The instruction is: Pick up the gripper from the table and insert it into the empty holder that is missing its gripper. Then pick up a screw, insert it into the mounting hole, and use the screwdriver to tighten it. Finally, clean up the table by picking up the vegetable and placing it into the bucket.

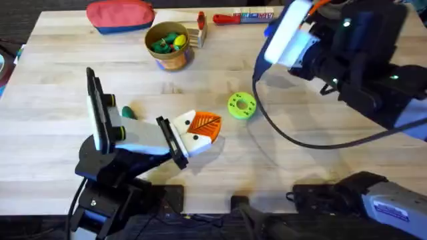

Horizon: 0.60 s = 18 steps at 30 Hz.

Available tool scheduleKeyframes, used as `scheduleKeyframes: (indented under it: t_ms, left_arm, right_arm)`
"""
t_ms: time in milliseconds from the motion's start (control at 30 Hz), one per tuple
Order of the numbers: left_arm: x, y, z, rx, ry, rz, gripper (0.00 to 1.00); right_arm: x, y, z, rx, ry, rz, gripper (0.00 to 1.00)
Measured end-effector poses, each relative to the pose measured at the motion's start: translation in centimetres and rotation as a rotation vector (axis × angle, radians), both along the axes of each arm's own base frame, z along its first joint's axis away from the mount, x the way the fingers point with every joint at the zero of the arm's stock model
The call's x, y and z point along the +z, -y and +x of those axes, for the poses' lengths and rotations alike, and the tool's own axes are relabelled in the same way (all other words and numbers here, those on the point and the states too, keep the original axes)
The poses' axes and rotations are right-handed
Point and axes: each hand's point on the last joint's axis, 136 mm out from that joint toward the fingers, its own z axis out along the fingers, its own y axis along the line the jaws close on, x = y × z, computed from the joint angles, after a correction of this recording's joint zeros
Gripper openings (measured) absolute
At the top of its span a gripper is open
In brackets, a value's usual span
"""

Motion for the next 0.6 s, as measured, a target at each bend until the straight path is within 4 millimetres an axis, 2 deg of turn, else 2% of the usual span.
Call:
scheduleKeyframes:
  t_ms: [100, 133, 300, 333, 367, 500, 533, 600]
  left_arm:
    - [0.0, 0.0, 0.0, 0.000, 0.000, 0.000, 0.012]
    - [0.0, 0.0, 0.0, 0.000, 0.000, 0.000, 0.012]
    - [0.0, 0.0, 0.0, 0.000, 0.000, 0.000, 0.012]
    - [0.0, 0.0, 0.0, 0.000, 0.000, 0.000, 0.012]
    - [0.0, 0.0, 0.0, 0.000, 0.000, 0.000, 0.012]
    - [0.0, 0.0, 0.0, 0.000, 0.000, 0.000, 0.012]
    - [0.0, 0.0, 0.0, 0.000, 0.000, 0.000, 0.012]
    - [0.0, 0.0, 0.0, 0.000, 0.000, 0.000, 0.012]
  right_arm:
    - [-3.6, 1.4, -0.5, 0.017, -0.104, -0.205, 0.007]
    - [-6.8, 2.1, -0.9, 0.043, -0.201, -0.321, 0.007]
    - [-10.3, 2.4, -1.0, 0.080, -0.292, -0.417, 0.007]
    - [-11.5, 2.6, -1.1, 0.094, -0.322, -0.450, 0.049]
    - [-11.8, 2.6, -1.2, 0.100, -0.331, -0.462, 0.321]
    - [-11.5, 2.6, -0.9, 0.101, -0.314, -0.470, 0.909]
    - [-11.4, 2.6, -0.8, 0.101, -0.309, -0.474, 0.965]
    - [-11.3, 2.7, -0.7, 0.096, -0.304, -0.478, 0.988]
